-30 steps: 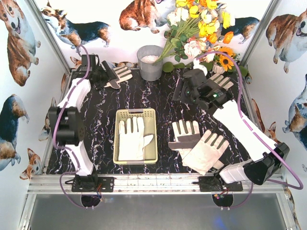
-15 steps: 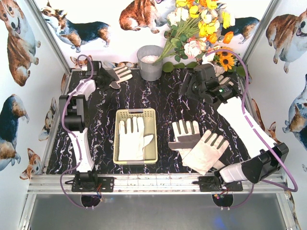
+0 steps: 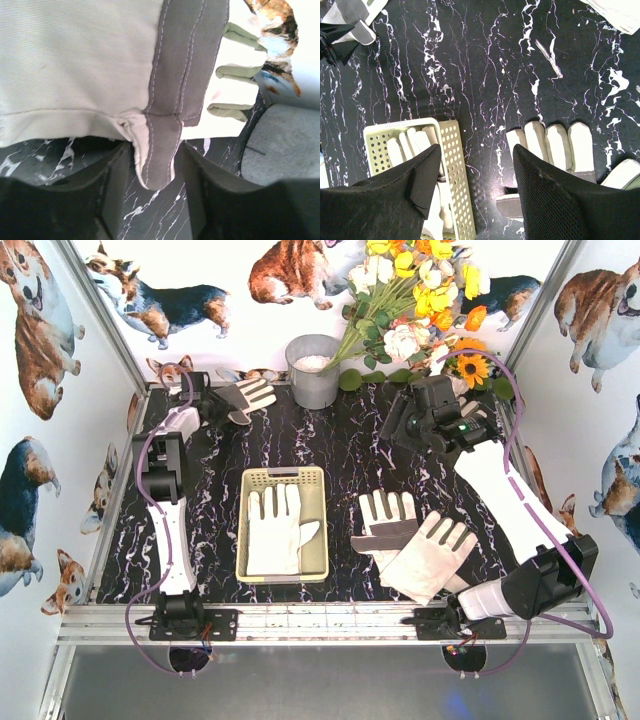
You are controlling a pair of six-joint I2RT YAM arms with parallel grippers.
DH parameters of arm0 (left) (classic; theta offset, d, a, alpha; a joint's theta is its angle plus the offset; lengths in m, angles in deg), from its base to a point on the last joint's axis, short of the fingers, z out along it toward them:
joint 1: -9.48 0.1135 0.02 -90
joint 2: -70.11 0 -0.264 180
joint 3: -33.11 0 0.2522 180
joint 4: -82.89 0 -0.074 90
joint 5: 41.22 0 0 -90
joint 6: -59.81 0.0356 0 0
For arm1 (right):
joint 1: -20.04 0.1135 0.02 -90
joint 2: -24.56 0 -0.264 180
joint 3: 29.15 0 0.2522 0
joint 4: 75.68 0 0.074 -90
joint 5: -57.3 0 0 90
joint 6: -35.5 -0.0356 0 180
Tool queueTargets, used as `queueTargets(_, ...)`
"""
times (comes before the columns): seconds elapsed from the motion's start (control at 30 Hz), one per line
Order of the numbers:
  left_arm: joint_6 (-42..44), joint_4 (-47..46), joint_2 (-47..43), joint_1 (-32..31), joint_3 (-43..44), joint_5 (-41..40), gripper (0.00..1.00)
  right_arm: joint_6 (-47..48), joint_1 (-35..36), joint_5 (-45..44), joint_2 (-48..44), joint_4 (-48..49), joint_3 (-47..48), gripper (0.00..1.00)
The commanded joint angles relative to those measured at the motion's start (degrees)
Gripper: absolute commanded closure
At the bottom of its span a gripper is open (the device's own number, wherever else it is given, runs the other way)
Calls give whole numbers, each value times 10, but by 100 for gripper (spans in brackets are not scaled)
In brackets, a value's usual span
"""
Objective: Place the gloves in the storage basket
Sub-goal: Move the glove to the center of the board.
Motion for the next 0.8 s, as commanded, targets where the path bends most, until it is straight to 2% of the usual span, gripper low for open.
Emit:
queueTargets(0.0, -4, -4, 39, 6, 30, 12, 72, -3, -9, 3, -15, 21, 5, 39)
queueTargets(0.17, -5, -4, 48, 5, 37, 20, 98, -9, -12, 4, -8, 24, 5, 40)
queueTargets(0.2, -4, -5, 44, 5, 31, 18, 100, -10, -13, 5, -6, 25, 5, 40)
queueTargets(0.5, -29, -56, -52, -7, -92, 5, 100, -18, -13, 34, 24, 54, 4, 40)
queueTargets(0.6, -64, -78, -100, -25, -151, -8, 100, -20, -14, 55, 39, 74, 1, 41)
queueTargets(0.77, -158, -106, -194, -78, -267, -84, 100, -31, -14, 87, 60, 105, -2, 41)
